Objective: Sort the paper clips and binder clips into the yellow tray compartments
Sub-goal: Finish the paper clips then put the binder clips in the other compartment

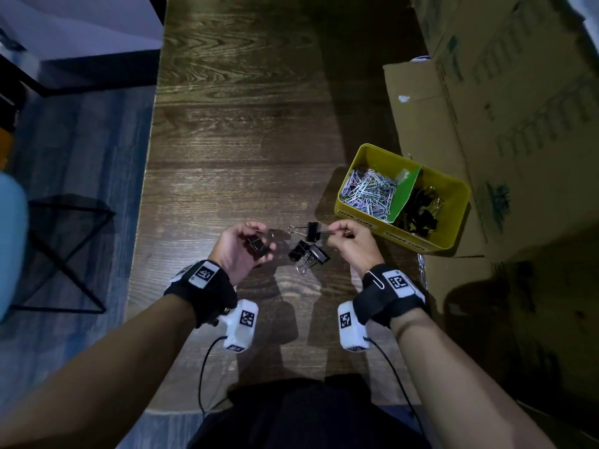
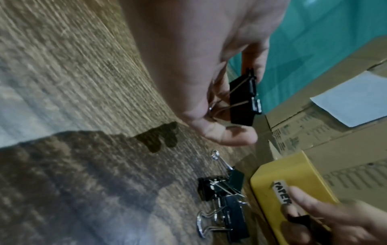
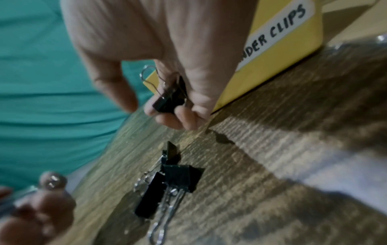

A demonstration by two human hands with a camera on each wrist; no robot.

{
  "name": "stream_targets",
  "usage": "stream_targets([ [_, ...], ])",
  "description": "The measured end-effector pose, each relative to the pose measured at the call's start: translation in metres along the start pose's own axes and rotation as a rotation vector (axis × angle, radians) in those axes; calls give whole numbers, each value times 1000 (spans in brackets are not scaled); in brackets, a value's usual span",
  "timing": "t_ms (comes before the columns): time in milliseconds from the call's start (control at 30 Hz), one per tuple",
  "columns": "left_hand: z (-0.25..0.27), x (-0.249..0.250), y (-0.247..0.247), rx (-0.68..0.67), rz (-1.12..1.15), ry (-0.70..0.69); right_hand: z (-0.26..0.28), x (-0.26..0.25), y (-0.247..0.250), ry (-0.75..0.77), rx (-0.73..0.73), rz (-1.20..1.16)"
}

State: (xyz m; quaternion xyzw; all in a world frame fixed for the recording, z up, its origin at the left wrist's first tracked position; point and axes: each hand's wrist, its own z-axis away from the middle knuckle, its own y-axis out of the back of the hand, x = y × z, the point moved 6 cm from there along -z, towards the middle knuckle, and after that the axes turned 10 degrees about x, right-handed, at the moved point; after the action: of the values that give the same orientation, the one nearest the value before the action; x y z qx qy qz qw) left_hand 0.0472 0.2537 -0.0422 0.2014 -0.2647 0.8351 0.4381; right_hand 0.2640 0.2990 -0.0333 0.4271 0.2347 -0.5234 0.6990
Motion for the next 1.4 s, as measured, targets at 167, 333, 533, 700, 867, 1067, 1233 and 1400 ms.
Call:
stream_targets([
  [167,6,11,-23,-114,-59,-48,-1,1,-9,152,86,576],
  [333,7,20,-35,40,-593,-257,5,0,-27,308,40,883],
  [533,6,10,-63,9,-1549,-615,10,0,-31,334,24,882],
  [700,-2,-5,-73,2,-1755,-690,10,15,-12,162,-5,708],
  [867,2,-11,-83,-45,-1809,-736,14,28,16,55,73,408],
  [1067,-2,-21,-75,-100,-1901,-719,14,38,28,-21,109,63],
  [1233,-9,-29,-60,-168,-1833,-672,24,27,34,-97,77,-182],
  [1400,-16,-21,-34,-44,-1285,-453,35,13,60,-114,32,-519],
])
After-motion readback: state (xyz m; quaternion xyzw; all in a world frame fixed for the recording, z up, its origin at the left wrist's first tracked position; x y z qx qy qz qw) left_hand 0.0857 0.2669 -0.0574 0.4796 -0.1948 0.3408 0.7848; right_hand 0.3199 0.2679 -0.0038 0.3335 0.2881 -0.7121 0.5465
